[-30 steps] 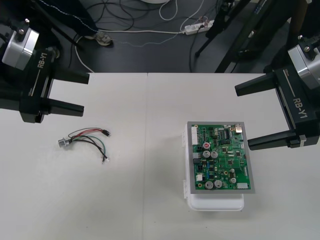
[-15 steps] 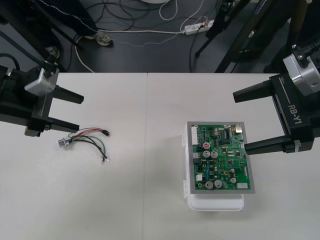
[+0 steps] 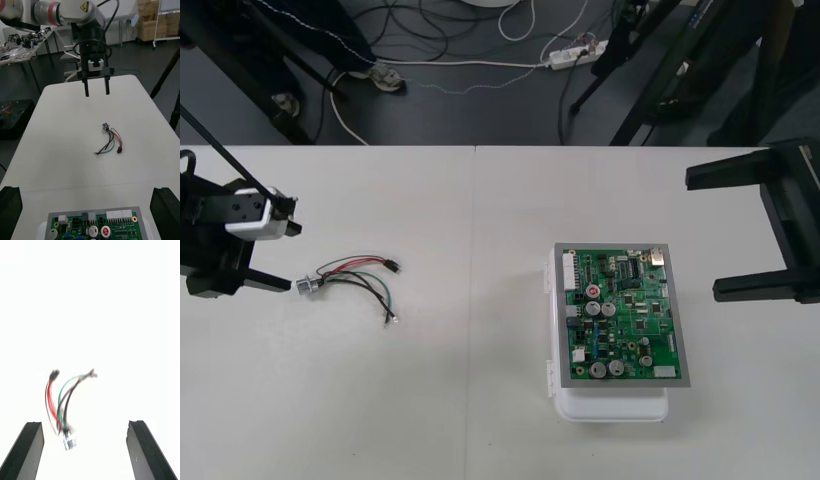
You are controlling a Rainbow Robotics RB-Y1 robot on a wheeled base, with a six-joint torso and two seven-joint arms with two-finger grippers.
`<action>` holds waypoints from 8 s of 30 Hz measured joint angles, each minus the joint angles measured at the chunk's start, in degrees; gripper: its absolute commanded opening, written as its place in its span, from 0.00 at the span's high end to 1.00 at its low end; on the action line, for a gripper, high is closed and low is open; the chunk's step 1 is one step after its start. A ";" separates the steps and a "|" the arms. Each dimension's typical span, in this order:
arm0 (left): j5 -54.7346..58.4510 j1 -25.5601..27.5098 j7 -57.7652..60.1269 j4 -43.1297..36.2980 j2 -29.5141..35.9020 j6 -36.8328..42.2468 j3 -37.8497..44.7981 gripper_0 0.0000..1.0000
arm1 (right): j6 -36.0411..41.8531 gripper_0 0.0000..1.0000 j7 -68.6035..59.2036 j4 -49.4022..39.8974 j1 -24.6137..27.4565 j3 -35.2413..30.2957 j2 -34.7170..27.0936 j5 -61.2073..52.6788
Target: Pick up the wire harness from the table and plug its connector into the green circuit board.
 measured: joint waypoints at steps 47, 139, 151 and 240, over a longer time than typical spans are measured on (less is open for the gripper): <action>-52.77 -4.38 34.76 -4.20 -1.16 7.02 -25.18 0.35 | -2.82 0.00 17.46 5.53 9.92 -8.18 4.67 -15.47; -71.07 -12.04 32.13 26.28 -28.23 2.54 -32.44 0.02 | -2.85 0.00 17.44 9.62 10.00 -7.95 4.40 -14.01; -71.09 -12.09 32.13 26.90 -28.73 4.23 -32.44 1.00 | -2.85 0.00 17.44 9.62 10.00 -7.54 4.40 -14.01; -71.06 -13.00 15.21 -29.74 -60.69 -19.30 10.33 1.00 | 1.23 0.00 0.43 7.23 5.74 -3.76 4.82 -18.27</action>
